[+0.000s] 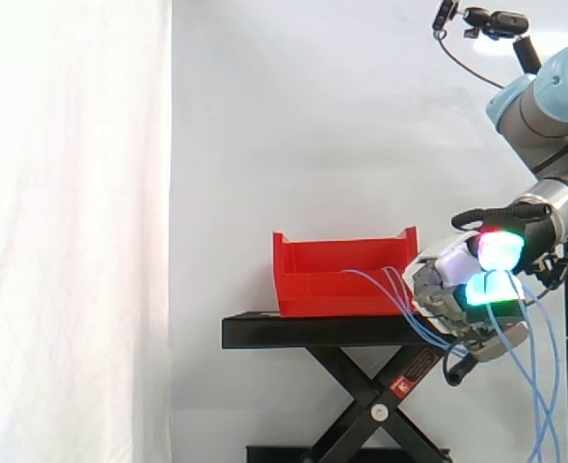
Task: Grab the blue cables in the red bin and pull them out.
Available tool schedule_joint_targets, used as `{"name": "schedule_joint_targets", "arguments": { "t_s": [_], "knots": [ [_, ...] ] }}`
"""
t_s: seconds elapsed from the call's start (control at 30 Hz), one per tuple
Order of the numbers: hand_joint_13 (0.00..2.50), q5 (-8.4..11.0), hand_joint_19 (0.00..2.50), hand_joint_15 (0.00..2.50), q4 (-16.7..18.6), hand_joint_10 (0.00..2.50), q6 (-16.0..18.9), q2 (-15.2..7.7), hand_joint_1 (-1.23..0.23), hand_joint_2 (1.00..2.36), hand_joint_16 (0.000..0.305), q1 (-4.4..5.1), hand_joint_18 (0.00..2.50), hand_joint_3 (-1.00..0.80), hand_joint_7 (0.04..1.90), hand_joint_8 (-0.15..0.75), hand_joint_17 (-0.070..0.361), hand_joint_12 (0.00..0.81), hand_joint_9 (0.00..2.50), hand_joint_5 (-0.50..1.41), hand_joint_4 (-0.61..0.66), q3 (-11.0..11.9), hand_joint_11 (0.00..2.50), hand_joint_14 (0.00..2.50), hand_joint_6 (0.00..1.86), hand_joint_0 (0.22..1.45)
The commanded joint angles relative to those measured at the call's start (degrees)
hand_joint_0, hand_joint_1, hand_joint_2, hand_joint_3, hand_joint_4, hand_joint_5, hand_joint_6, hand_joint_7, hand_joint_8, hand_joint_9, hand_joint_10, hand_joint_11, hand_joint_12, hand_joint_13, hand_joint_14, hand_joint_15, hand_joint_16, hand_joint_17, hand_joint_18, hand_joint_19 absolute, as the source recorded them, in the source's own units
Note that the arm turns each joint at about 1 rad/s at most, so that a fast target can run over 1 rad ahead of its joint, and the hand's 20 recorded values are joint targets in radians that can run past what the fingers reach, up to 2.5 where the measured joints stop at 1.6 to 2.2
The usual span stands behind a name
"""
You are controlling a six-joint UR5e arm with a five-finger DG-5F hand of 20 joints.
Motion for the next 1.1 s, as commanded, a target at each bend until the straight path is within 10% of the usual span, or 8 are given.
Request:
{"name": "schedule_joint_targets", "arguments": {
  "t_s": [0.0,1.07],
  "knots": [
    [1.09,0.0,1.32,1.26,0.0,0.03,0.0,0.0,-0.99,1.0,0.039,0.06,1.14,-1.0,0.56,0.162,0.087,0.28,1.36,0.74,-0.03,0.0,1.76,1.97,1.06,0.88],
    [1.05,0.0,1.28,1.24,0.9,0.11,0.1,-0.1,-1.03,1.0,0.043,0.23,1.07,-1.0,0.44,0.178,0.098,0.291,1.23,0.57,0.03,1.0,1.68,1.86,1.18,0.84]
  ]
}}
